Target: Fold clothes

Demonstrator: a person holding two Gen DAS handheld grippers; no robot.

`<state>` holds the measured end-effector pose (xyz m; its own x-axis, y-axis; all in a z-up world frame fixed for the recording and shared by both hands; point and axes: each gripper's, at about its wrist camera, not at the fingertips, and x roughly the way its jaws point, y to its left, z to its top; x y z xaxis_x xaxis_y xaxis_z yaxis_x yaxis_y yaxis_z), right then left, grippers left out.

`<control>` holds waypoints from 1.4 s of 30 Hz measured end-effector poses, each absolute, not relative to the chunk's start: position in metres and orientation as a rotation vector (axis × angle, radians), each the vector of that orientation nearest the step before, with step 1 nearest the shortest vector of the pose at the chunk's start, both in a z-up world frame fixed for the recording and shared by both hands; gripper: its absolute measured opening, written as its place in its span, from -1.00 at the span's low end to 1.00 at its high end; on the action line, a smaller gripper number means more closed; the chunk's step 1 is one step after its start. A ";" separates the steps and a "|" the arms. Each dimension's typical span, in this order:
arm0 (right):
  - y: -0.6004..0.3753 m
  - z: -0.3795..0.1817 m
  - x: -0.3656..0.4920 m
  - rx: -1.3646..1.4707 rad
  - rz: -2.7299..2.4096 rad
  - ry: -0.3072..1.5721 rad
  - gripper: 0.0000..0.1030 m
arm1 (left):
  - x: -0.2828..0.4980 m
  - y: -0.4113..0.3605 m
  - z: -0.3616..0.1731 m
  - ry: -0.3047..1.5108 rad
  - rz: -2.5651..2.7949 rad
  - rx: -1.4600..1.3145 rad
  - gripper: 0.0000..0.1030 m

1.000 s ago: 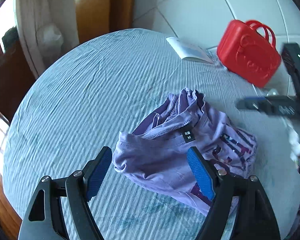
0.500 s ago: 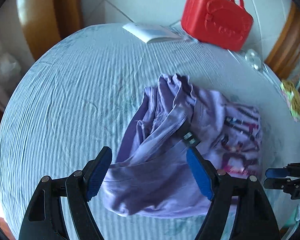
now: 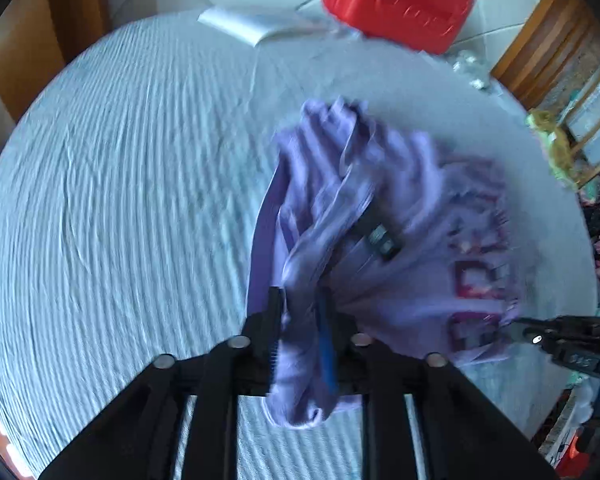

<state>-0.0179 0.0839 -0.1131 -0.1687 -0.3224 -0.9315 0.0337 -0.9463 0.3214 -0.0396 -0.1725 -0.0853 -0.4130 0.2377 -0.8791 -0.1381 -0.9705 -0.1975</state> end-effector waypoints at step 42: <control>0.085 -0.111 -0.066 1.789 -2.320 -0.510 -0.67 | -0.098 -0.162 -0.101 -0.055 2.358 -1.526 0.30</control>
<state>-0.0663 0.0850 -0.1111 -0.2670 -0.3351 -0.9036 -0.0747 -0.9276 0.3660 -0.0982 -0.1619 -0.1015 -0.3710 0.2947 -0.8806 -0.2531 -0.9445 -0.2094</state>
